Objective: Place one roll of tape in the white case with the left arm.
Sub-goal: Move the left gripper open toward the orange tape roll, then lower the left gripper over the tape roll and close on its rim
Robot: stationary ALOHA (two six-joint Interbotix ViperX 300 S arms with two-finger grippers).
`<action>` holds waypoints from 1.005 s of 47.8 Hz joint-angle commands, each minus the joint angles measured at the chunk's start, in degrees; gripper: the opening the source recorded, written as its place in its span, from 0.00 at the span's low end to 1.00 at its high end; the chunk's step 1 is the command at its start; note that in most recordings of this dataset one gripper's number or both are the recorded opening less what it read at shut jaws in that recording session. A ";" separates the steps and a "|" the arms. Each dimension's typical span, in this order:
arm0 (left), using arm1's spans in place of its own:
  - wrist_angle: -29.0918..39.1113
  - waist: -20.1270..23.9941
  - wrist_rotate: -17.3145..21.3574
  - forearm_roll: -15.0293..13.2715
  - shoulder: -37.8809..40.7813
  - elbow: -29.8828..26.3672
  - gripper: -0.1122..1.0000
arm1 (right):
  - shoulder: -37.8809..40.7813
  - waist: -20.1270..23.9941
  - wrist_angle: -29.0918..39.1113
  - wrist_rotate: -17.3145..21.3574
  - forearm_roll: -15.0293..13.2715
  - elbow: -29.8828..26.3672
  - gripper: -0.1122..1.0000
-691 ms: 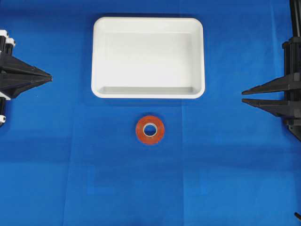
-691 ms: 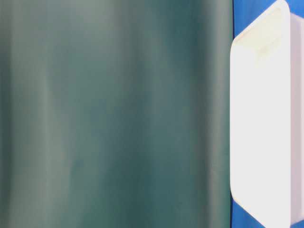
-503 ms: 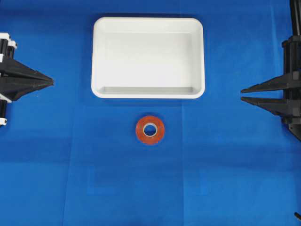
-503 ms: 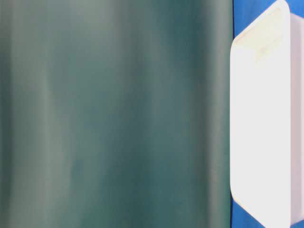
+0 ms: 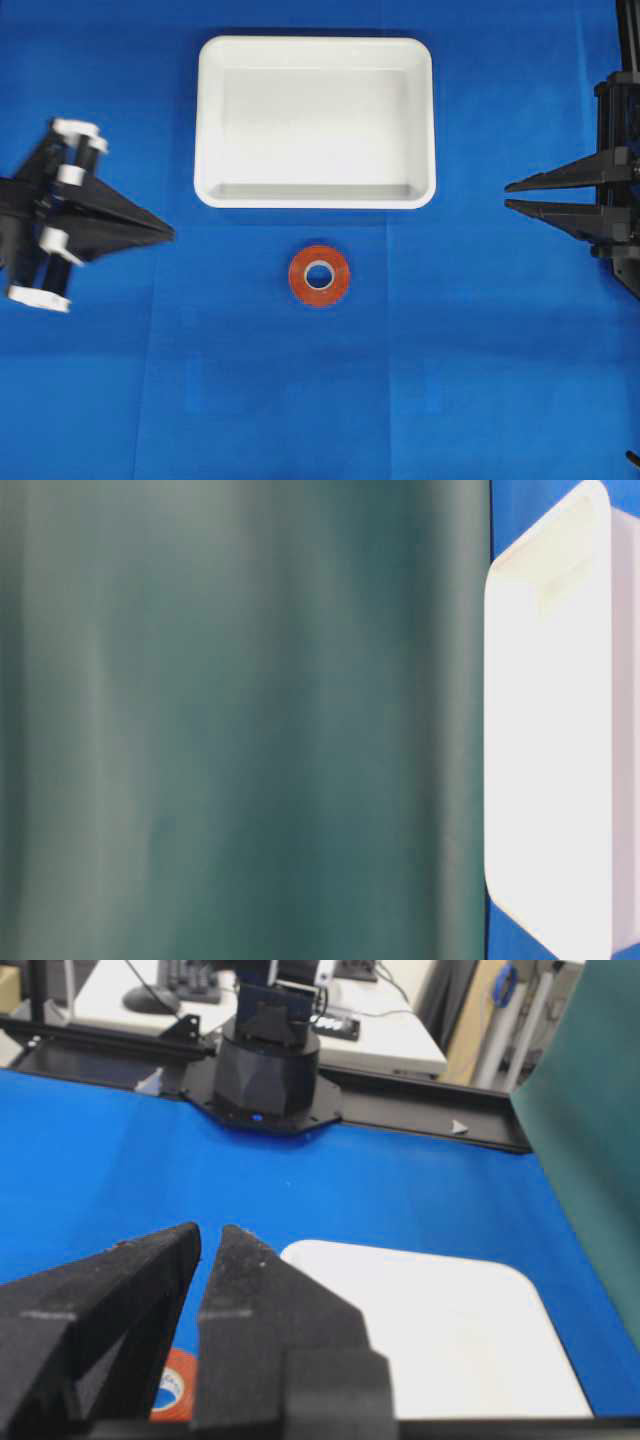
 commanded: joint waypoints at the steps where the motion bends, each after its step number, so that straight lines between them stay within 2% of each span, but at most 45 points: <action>1: -1.05 -0.26 0.00 0.18 4.31 -3.60 0.21 | 0.62 -0.09 -0.26 0.00 0.09 -1.49 0.00; 7: 0.26 -0.53 -0.44 0.09 10.46 -7.47 0.54 | 0.88 -0.18 -0.26 0.00 0.09 -1.41 0.00; 12: 5.19 -0.88 -2.20 0.18 14.41 -10.90 0.82 | 1.23 -0.18 0.09 0.00 0.09 -1.32 0.00; 15: 9.05 -0.97 -3.69 0.09 16.61 -12.92 0.90 | 1.32 -0.09 0.35 0.00 0.09 -1.23 0.00; 23: 19.78 -1.05 -7.82 0.18 23.55 -18.98 0.88 | 1.67 -0.26 0.62 0.00 0.09 -1.23 0.00; 29: 26.10 -1.14 -8.26 0.18 28.56 -23.12 0.88 | 2.20 -0.26 0.88 0.00 0.09 -1.14 0.00; 48: 35.51 -1.49 -8.26 0.26 41.84 -33.49 0.88 | 2.99 -0.44 1.41 0.00 0.09 -0.88 0.00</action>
